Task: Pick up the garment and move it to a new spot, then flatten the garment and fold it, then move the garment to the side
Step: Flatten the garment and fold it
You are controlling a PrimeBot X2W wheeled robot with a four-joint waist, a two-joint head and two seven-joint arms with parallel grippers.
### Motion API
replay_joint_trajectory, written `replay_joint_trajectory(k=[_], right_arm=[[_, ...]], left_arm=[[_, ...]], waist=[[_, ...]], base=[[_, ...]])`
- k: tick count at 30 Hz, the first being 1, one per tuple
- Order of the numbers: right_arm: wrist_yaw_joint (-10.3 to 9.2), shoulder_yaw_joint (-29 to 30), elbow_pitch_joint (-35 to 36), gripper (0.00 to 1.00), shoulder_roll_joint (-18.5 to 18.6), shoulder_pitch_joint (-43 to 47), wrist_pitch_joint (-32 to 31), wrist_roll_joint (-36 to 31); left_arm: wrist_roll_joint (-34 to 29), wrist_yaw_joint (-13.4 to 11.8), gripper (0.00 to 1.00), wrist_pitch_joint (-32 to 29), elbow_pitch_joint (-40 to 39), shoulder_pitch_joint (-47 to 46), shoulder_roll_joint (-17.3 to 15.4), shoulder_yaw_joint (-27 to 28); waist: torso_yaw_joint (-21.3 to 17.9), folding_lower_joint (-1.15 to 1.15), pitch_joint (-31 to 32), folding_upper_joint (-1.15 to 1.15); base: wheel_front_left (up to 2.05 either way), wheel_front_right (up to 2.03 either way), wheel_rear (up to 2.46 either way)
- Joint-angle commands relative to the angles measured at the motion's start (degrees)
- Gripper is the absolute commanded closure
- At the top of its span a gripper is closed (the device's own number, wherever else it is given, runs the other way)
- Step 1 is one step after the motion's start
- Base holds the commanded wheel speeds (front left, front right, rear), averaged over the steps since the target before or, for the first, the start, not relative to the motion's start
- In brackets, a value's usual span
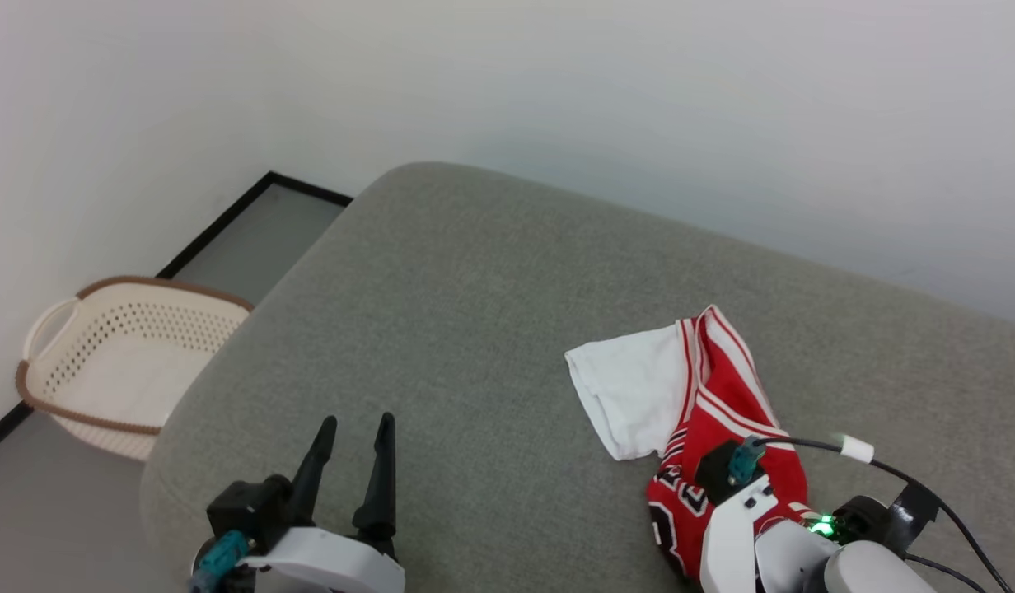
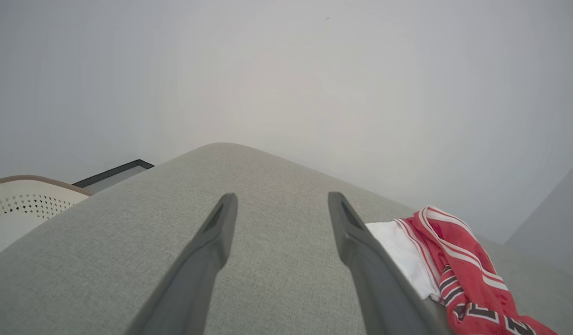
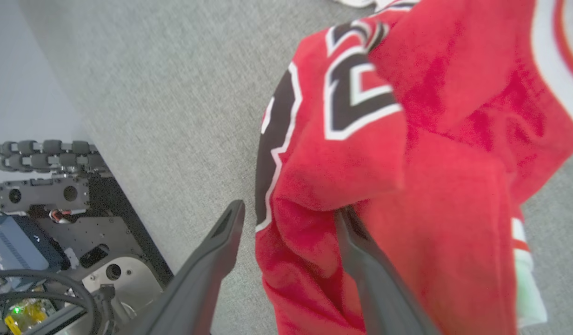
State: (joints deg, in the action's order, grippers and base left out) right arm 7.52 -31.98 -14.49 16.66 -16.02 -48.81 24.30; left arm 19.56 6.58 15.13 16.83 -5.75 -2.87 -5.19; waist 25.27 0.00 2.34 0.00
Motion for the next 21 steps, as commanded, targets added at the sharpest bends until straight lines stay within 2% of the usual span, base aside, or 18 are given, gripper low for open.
replay_joint_trajectory(k=[1, 6, 11, 21], right_arm=[[-0.06, 0.96, -0.14, 0.0, -0.59, -0.39, 0.63, 0.76], [-0.06, 3.29, 0.94, 0.0, -1.5, 0.41, 3.94, 1.66], [-0.06, 4.74, 3.9, 0.0, -0.81, 1.91, 9.62, 1.26], [-0.06, 8.93, 8.99, 0.0, -0.11, 7.03, 29.7, -3.44]], left_arm=[[-0.75, 0.11, 0.0, 0.0, 0.21, 0.51, -0.03, 0.27], [-1.83, 0.38, 0.0, 0.0, 0.24, 1.49, -0.03, 1.21], [-2.56, 0.53, 0.0, 0.0, -0.41, 2.43, -0.03, 2.63], [-3.73, 0.84, 0.0, 0.0, -2.1, 4.22, -0.02, 5.1]], waist=[[-0.68, 0.0, 1.25, 0.0], [-2.39, 0.0, 3.02, 0.0], [-4.77, 0.0, 3.63, 0.0], [-12.11, 0.0, 4.17, 0.0]], base=[[0.0, 0.0, 0.0], [0.0, 0.0, 0.0], [0.0, 0.0, 0.0], [0.0, 0.0, 0.0]])
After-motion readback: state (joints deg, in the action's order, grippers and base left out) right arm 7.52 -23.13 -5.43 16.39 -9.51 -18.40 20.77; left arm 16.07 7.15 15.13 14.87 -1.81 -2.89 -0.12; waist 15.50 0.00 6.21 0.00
